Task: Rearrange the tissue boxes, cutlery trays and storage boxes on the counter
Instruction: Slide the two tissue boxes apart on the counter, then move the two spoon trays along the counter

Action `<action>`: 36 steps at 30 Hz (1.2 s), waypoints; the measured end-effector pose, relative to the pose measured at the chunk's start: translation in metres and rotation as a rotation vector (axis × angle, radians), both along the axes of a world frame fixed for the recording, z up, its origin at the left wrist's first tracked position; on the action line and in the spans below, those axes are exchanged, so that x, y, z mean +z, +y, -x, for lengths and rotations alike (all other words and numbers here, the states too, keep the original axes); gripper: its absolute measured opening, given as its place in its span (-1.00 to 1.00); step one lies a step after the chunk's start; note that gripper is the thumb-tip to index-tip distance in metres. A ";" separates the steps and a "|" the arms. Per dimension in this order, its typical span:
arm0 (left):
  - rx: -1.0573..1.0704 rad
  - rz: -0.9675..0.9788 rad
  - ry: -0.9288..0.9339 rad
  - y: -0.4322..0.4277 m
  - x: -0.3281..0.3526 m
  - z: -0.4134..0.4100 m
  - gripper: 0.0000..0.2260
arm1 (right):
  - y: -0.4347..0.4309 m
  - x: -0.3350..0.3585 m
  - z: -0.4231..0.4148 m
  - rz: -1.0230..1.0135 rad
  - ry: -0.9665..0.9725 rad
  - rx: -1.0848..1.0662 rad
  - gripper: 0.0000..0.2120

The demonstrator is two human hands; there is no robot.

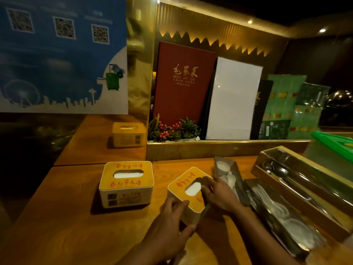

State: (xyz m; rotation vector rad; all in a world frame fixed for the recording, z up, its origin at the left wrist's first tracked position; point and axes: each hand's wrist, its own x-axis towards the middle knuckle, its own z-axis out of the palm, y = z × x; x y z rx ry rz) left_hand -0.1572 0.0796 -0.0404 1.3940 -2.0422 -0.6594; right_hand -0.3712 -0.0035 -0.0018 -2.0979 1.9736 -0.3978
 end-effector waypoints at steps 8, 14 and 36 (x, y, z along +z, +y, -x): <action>0.157 -0.067 0.041 -0.010 -0.004 -0.019 -0.22 | 0.034 0.017 -0.006 -0.063 -0.064 0.111 -0.44; 0.202 -0.056 0.042 -0.016 -0.002 -0.027 -0.30 | 0.046 0.005 -0.007 0.078 -0.058 0.104 -0.48; 0.394 -0.023 0.061 -0.006 0.002 0.024 -0.32 | 0.024 -0.019 0.101 0.247 0.021 0.196 -0.33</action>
